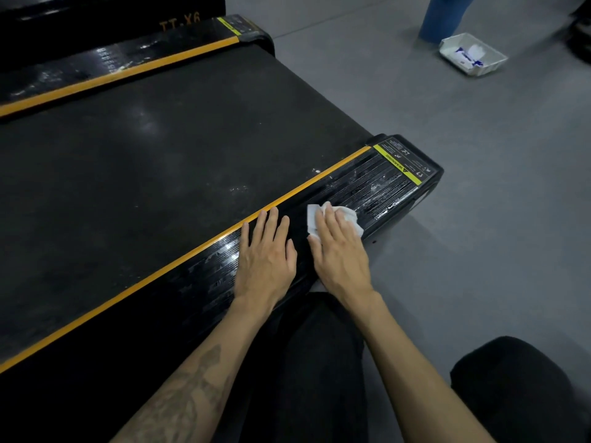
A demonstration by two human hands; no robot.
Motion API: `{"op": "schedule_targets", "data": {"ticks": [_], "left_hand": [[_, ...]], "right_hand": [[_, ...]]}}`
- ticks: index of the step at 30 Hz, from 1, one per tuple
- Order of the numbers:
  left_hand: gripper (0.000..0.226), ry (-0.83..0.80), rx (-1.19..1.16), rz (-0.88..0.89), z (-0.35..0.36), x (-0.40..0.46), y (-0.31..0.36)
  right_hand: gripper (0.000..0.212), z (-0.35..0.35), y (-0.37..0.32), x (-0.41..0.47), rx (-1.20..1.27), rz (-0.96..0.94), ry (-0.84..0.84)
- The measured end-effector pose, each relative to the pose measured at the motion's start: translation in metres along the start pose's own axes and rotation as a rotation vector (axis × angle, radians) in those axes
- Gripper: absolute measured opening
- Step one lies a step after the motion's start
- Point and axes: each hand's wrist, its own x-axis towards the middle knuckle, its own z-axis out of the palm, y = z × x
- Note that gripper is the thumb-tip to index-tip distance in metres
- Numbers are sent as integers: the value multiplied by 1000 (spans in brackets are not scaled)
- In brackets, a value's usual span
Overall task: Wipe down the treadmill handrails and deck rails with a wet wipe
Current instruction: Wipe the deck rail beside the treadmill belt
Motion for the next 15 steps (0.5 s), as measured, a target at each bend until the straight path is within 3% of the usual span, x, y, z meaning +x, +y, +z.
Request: {"op": "schedule_targets", "data": {"ticks": [4, 9, 15], "left_hand": [[57, 8, -7, -5, 1, 1, 1], [57, 2, -2, -10, 0, 3, 3], [57, 11, -18, -18, 1, 5, 4]], "right_hand": [[59, 7, -6, -24, 29, 118, 56], [58, 3, -3, -10, -10, 19, -22], [58, 3, -3, -26, 10, 119, 27]]}}
